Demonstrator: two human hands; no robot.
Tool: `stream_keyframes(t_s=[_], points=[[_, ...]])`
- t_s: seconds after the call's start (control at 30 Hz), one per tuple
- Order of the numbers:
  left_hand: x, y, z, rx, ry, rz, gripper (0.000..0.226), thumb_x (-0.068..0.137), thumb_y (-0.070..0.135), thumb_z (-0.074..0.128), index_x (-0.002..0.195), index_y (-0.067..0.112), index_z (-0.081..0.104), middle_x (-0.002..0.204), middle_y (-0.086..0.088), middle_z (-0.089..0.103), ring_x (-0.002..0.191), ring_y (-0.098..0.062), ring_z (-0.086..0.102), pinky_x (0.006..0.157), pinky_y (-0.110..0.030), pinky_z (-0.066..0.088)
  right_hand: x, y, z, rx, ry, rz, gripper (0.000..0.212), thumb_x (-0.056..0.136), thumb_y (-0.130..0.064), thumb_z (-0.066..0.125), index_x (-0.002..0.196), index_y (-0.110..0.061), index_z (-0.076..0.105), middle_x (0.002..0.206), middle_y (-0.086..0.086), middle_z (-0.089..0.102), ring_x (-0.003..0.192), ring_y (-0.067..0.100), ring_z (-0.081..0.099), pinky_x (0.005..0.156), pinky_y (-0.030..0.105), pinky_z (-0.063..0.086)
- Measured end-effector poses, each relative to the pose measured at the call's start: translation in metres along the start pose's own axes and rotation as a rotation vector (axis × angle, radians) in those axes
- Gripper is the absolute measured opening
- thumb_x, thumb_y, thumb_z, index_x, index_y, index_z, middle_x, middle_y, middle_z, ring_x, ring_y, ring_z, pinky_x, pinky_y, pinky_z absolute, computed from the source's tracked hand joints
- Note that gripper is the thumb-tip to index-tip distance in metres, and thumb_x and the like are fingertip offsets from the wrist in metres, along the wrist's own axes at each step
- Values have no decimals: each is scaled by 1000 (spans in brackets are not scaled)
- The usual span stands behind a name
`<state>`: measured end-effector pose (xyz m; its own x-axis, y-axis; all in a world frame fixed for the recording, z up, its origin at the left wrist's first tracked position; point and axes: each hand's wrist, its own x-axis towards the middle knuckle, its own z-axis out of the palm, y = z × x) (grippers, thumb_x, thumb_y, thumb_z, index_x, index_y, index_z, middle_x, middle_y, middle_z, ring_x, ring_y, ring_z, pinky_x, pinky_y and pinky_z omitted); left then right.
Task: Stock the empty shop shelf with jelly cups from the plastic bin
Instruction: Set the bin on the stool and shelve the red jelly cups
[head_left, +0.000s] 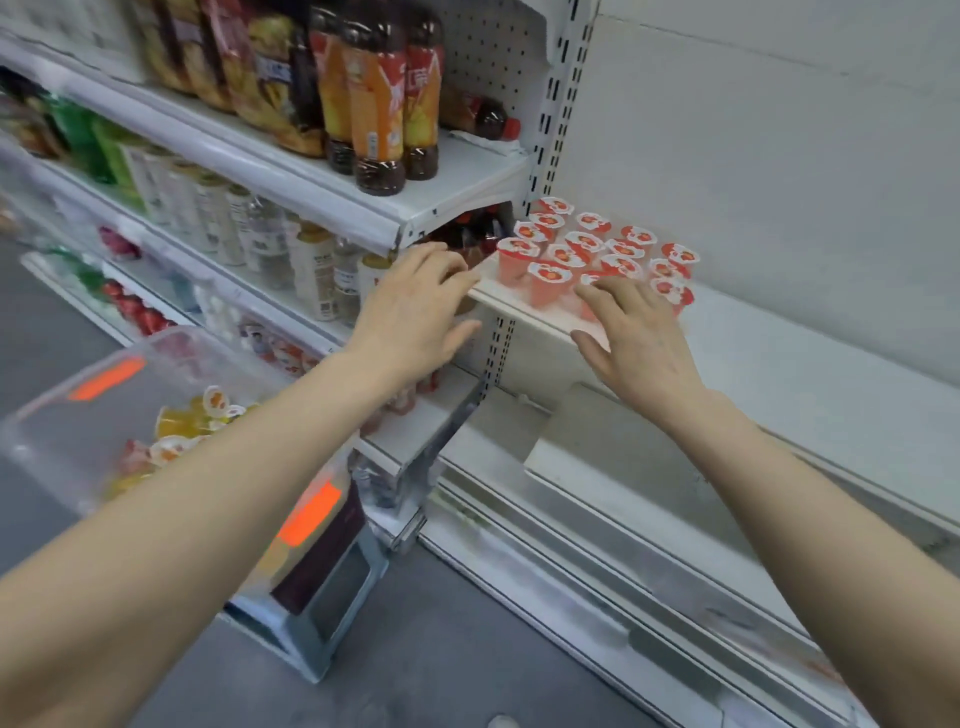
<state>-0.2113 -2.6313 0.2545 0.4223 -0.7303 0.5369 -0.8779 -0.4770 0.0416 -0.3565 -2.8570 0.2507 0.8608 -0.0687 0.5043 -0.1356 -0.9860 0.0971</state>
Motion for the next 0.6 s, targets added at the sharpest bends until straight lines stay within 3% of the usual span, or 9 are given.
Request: stream_keyframes(t_s=[0.17, 0.3, 0.5, 0.6], points=[[-87, -71, -12, -11, 10, -122, 45, 83, 33, 68, 121, 9, 63, 117, -11, 59, 117, -33, 49, 101, -44, 42, 12, -97, 35, 73, 1, -124, 44, 87, -22, 65, 126, -3, 57, 120, 16, 58, 107, 36, 53, 89, 46, 44], [-174, -118, -4, -18, -44, -282, 44, 80, 29, 71, 119, 11, 64, 115, -10, 60, 113, -31, 52, 101, -39, 40, 16, -177, 82, 215, 5, -237, 41, 88, -21, 65, 124, -3, 59, 118, 17, 59, 107, 36, 53, 89, 47, 45], [-285, -168, 8, -40, -189, -596, 39, 81, 26, 73, 116, 12, 67, 115, -9, 62, 113, -33, 54, 101, -44, 44, 27, -274, 150, 394, -130, -414, 42, 88, -31, 58, 121, -4, 62, 115, 14, 62, 105, 34, 58, 92, 43, 46], [-318, -194, 8, -28, -218, -737, 37, 83, 26, 67, 117, 13, 66, 115, -9, 62, 113, -35, 55, 98, -45, 46, 44, -311, 180, 447, -196, -492, 39, 88, -29, 64, 121, -8, 63, 113, 11, 63, 104, 32, 59, 89, 42, 48]])
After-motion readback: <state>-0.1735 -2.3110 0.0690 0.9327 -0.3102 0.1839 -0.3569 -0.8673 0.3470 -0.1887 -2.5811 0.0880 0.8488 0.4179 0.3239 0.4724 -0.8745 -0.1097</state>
